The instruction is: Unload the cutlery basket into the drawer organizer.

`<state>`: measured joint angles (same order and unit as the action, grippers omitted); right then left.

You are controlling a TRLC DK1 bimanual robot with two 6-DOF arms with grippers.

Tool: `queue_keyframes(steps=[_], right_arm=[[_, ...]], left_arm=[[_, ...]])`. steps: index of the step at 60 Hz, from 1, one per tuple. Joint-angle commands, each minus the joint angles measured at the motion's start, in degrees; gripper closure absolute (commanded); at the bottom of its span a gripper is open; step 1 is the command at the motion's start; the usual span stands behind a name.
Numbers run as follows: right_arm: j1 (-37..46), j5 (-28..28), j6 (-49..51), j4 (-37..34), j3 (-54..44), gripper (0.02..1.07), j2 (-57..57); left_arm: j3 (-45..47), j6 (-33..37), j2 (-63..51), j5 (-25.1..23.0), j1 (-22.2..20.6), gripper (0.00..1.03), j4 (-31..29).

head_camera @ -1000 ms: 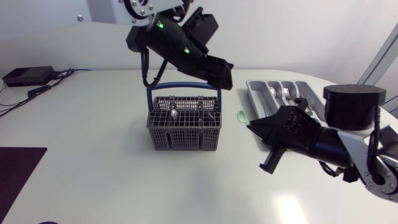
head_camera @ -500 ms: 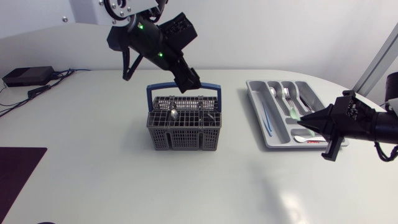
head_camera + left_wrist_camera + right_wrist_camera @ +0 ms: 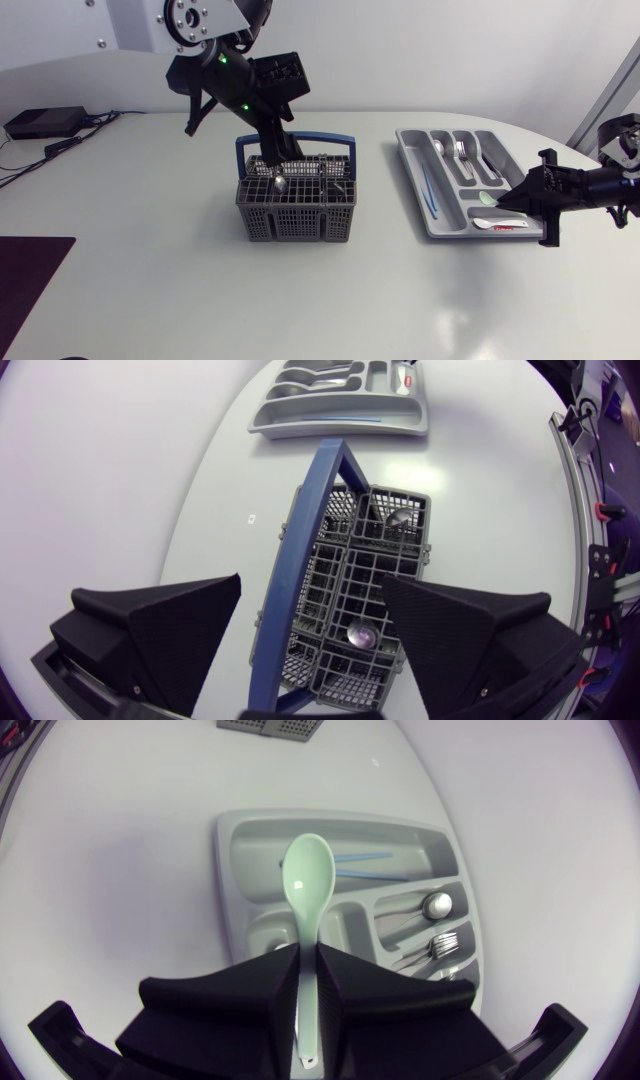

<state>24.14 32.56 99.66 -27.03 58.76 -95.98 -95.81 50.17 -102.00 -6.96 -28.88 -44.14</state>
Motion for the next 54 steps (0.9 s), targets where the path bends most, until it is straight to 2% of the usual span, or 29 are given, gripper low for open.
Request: queue_keyframes(steps=[1,6,12,22,35,45,47,48,51,54], right_arm=[[-0.7,-1.9,4.2,-0.8,3.5,0.97,-4.7],[-1.3,-5.0,5.3,-1.5,6.5,0.97,-7.6],[-2.2,-9.0,7.3,-6.5,10.7,0.97,-10.1],[-3.4,-14.9,9.4,-10.1,13.0,0.97,-12.3],[-3.7,-19.2,10.9,-8.7,12.3,0.97,-16.5],[-3.4,-21.0,11.1,-6.1,12.1,0.96,-18.8],[-3.4,-21.2,10.9,-6.0,12.2,0.9,-18.9],[-3.4,-21.3,10.6,-5.9,12.2,0.82,-18.9],[-3.5,-21.5,9.8,-5.6,12.1,0.53,-18.6],[-3.5,-22.1,9.1,-5.0,11.6,0.17,-17.9]], left_arm=[[1.4,4.1,1.3,0.5,0.5,0.06,-1.4],[1.2,5.8,1.0,1.2,0.8,0.06,-2.7],[0.2,7.6,0.8,1.4,1.3,0.06,-4.6],[-0.3,11.4,0.8,1.4,1.9,0.06,-6.8],[0.3,16.5,0.8,1.4,2.4,0.06,-7.6],[1.4,19.8,0.7,3.5,2.3,0.06,-7.7],[1.4,20.3,0.7,3.5,2.3,0.06,-7.7],[1.4,20.5,0.7,3.6,2.3,0.06,-7.7],[1.4,20.8,0.7,3.7,2.2,0.06,-7.6],[1.8,21.6,0.7,3.7,2.0,0.06,-7.6]])
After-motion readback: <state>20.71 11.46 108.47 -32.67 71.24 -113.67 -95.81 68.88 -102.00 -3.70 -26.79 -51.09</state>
